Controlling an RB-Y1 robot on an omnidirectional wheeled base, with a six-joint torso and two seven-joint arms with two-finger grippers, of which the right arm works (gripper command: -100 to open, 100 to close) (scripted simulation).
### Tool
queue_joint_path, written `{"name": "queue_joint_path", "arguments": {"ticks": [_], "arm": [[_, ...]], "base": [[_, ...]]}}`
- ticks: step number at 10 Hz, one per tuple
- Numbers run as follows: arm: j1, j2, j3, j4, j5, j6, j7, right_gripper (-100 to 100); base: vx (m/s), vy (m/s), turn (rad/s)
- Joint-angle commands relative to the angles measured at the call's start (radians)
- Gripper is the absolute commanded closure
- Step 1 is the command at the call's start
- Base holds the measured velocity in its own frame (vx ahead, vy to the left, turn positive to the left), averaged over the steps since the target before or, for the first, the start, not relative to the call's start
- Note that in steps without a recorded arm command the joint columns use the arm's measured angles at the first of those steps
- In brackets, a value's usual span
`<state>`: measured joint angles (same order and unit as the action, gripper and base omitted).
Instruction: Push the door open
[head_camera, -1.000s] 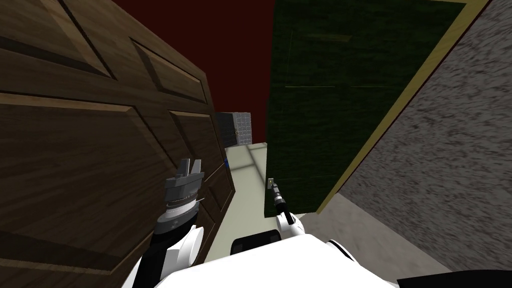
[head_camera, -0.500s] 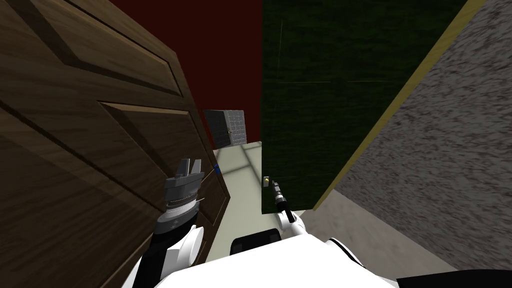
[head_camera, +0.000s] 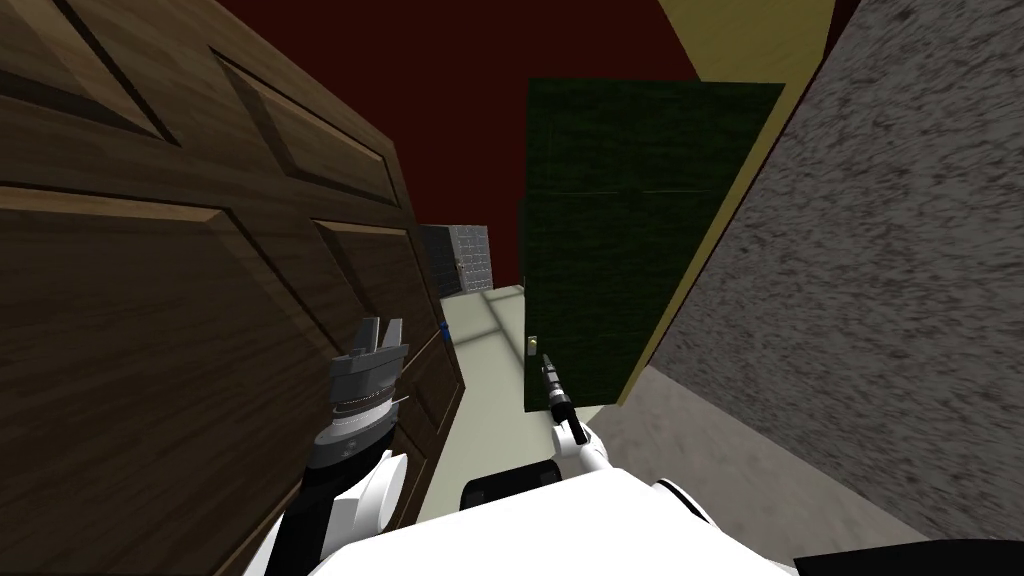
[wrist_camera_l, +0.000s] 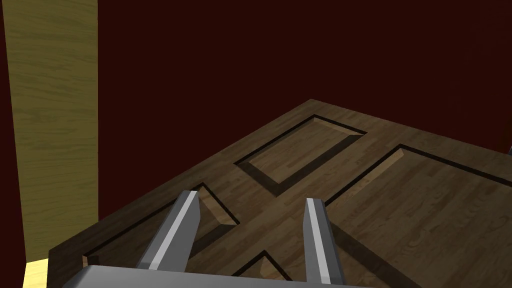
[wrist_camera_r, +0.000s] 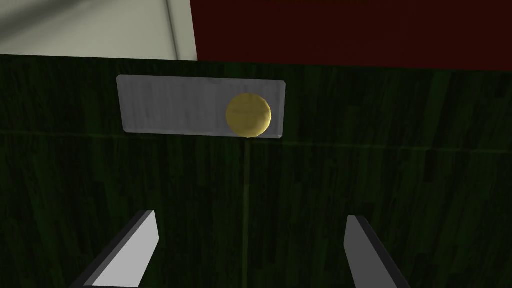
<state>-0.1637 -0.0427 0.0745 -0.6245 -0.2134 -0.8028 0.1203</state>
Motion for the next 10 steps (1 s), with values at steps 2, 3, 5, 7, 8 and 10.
{"name": "queue_joint_path", "arguments": {"ticks": [2,3,5,7,8,10], "arm": [[-0.003,0.009,-0.002,0.003,-0.003,0.002,0.000,-100],[-0.002,-0.002,-0.005,0.006,-0.005,-0.003,0.001,-100],[-0.002,-0.007,-0.006,0.007,-0.006,-0.007,0.002,-100],[-0.001,-0.011,-0.009,0.010,-0.007,-0.012,0.003,-100],[0.000,-0.011,-0.011,0.011,-0.008,-0.015,0.004,-100],[0.001,-0.005,-0.014,0.014,-0.010,-0.022,0.005,-100]], "base": [[-0.164,0.047,-0.045],[0.086,0.017,0.040],[0.171,0.018,0.015],[0.192,-0.009,0.026],[0.235,-0.009,0.032],[0.191,0.001,0.028]]}}
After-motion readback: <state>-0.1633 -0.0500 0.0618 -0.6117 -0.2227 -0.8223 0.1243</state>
